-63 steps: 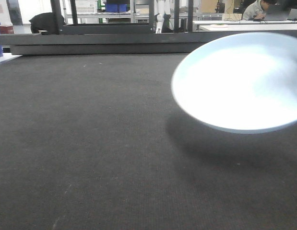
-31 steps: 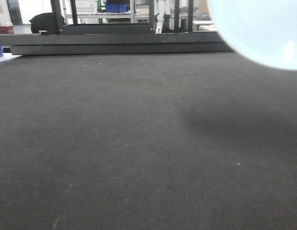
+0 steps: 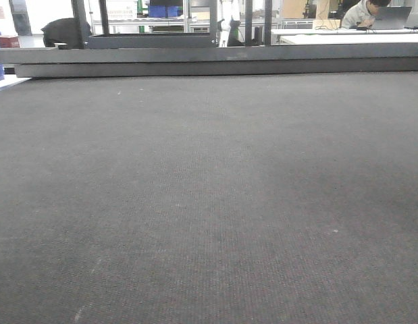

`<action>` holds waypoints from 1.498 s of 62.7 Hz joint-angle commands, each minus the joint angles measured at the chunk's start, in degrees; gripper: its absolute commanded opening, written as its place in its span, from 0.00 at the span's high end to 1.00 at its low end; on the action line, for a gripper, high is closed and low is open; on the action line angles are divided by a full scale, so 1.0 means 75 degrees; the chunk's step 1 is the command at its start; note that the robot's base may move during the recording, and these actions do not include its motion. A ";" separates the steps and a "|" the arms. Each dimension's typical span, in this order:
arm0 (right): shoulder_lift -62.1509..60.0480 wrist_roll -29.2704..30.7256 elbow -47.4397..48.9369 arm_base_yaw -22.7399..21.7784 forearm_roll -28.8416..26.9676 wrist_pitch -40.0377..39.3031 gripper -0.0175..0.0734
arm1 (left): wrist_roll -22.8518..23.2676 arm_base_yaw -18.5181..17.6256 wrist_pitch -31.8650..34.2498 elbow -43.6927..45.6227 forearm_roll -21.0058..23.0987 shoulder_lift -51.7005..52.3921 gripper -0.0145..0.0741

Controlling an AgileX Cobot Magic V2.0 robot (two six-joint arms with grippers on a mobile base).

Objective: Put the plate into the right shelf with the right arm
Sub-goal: 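Lift the white plate upright off the table with the right gripper, then drive the base past the red table while holding the plate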

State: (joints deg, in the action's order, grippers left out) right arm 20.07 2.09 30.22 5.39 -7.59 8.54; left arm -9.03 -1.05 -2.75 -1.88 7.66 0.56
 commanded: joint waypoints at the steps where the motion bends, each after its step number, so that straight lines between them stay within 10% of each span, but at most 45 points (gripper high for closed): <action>1: -0.0034 0.0057 0.0219 -0.0058 0.0056 -0.0828 0.75 | 0.0054 -0.0015 0.0688 -0.0079 0.0062 0.0078 0.98; 94: -0.0035 0.0057 0.0219 -0.0058 0.0056 -0.0670 0.75 | 0.0054 -0.0015 0.0688 -0.0079 0.0062 0.0078 0.98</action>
State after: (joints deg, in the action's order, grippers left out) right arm 19.58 2.09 30.22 5.39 -7.46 8.81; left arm -9.03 -1.05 -2.75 -1.88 7.66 0.56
